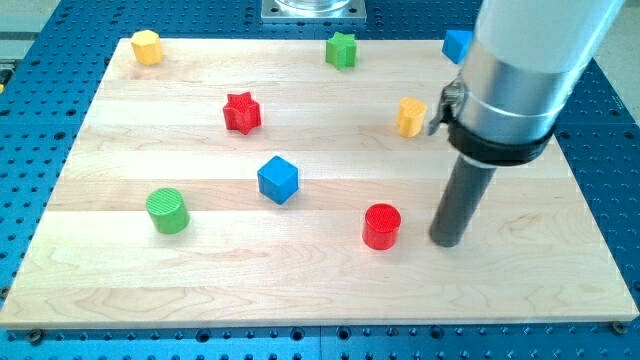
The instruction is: Slide the red circle diagonal to the green circle
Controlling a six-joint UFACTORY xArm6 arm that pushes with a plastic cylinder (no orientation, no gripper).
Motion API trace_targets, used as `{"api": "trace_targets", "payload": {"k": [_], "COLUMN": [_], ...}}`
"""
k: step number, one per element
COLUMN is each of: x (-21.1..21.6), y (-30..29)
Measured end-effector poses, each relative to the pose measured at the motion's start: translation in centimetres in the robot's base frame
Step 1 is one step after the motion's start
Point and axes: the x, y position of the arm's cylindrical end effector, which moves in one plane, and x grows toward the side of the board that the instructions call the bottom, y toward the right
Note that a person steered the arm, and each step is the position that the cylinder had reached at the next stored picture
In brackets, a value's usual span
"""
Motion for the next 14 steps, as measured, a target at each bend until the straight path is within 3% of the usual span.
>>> {"api": "trace_targets", "payload": {"k": [2, 3, 4, 5, 6, 7, 8, 9, 10, 11, 12, 13, 14], "x": [2.4, 2.4, 2.2, -3.7, -3.5, -0.6, -4.4, -4.7, -5.8, -6.5, -5.9, -8.5, -9.6], "y": [-5.2, -12.6, -12.7, -8.1, -4.6, -2.0, 3.2, 2.6, -5.7, -7.9, -1.9, 4.2, -1.5]}}
